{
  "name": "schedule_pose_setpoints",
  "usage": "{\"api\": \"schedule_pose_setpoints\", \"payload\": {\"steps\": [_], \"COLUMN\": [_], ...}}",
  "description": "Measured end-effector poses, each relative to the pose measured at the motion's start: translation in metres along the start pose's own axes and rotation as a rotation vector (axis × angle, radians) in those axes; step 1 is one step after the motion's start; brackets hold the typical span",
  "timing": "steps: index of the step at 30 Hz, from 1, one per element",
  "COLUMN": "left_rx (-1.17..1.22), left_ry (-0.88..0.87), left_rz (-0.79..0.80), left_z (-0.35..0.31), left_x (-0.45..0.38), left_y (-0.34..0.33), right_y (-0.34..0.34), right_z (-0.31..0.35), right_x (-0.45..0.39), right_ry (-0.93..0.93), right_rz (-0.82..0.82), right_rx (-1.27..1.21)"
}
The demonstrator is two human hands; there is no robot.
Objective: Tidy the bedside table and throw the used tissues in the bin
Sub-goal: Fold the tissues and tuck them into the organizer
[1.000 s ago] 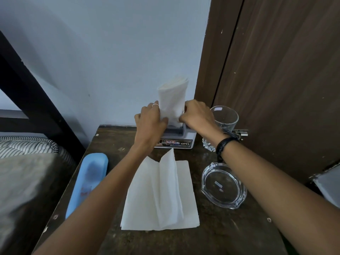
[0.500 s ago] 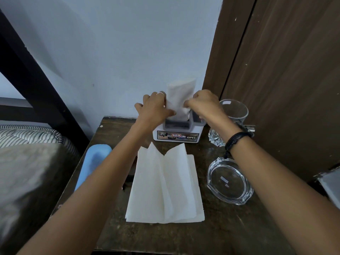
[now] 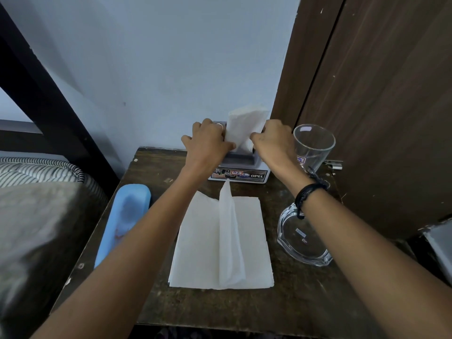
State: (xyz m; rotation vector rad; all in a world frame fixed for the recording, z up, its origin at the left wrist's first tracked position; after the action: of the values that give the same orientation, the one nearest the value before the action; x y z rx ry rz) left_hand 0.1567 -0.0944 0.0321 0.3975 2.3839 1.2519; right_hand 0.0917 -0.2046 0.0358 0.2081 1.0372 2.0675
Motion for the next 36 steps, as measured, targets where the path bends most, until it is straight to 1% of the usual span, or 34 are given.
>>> {"api": "schedule_pose_setpoints", "payload": {"steps": [2,4,8,9,11,14,17,19,20,23,24,25,26,27,29,31,32,34,36], "left_rx": [-0.001,0.052,0.162,0.193,0.218,0.189,0.191,0.278,0.348,0.579,0.678,0.756,0.778,0.742,0.539,0.356,0.337,0.398,0.52], "left_ry": [-0.014,0.011,0.095,0.105,0.162,0.315,0.43,0.488,0.521,0.586,0.594,0.593,0.576,0.543,0.439,0.333,0.305,0.318,0.42], "left_rz": [0.004,-0.011,-0.208,-0.249,-0.267,-0.211,-0.099,-0.025,-0.014,-0.038,-0.019,0.042,0.125,0.2,0.269,0.248,0.226,0.179,0.149], "left_z": [-0.001,-0.002,0.01,0.015,0.027,0.045,0.054,0.052,0.051,0.043,0.041,0.038,0.036,0.033,0.029,0.025,0.024,0.023,0.027], "left_x": [0.003,0.012,0.061,0.079,0.117,0.158,0.176,0.179,0.18,0.18,0.179,0.179,0.18,0.182,0.186,0.189,0.189,0.189,0.188], "left_y": [-0.001,0.006,0.035,0.042,0.048,0.045,0.039,0.037,0.036,0.037,0.035,0.031,0.027,0.022,0.013,0.008,0.006,0.002,-0.002], "right_y": [0.0,0.005,0.024,0.026,0.025,0.018,0.009,0.004,0.002,0.001,0.0,0.0,0.001,0.001,0.005,0.009,0.011,0.009,0.005], "right_z": [0.001,0.004,0.003,0.001,-0.007,-0.02,-0.03,-0.035,-0.037,-0.043,-0.045,-0.048,-0.049,-0.052,-0.052,-0.05,-0.048,-0.048,-0.05], "right_x": [0.002,0.008,0.057,0.076,0.117,0.164,0.19,0.198,0.2,0.203,0.203,0.203,0.202,0.201,0.199,0.199,0.199,0.199,0.198], "right_ry": [0.008,0.017,0.029,0.021,-0.022,-0.112,-0.17,-0.152,-0.128,-0.058,-0.047,-0.043,-0.053,-0.07,-0.14,-0.2,-0.202,-0.172,-0.147], "right_rz": [0.005,-0.034,-0.176,-0.179,-0.141,-0.08,-0.04,-0.025,-0.029,-0.061,-0.069,-0.072,-0.068,-0.068,-0.062,-0.031,-0.016,0.027,0.081], "right_rx": [0.027,0.003,-0.174,-0.197,-0.218,-0.224,-0.24,-0.215,-0.19,-0.135,-0.13,-0.129,-0.141,-0.182,-0.318,-0.401,-0.399,-0.342,-0.231]}}
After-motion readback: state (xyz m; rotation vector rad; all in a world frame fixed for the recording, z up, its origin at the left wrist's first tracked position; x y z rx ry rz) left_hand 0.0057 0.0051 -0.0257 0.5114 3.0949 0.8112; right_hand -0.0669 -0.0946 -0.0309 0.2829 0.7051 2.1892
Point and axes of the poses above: each hand's wrist, its own x-axis away from the middle knuckle, its own y-axis out of the back of the hand, z = x × y, the point moved 2 cm from there along -x, towards the middle knuckle, and after that the axes turned 5 degrees about -z, right-handed, at the moved point
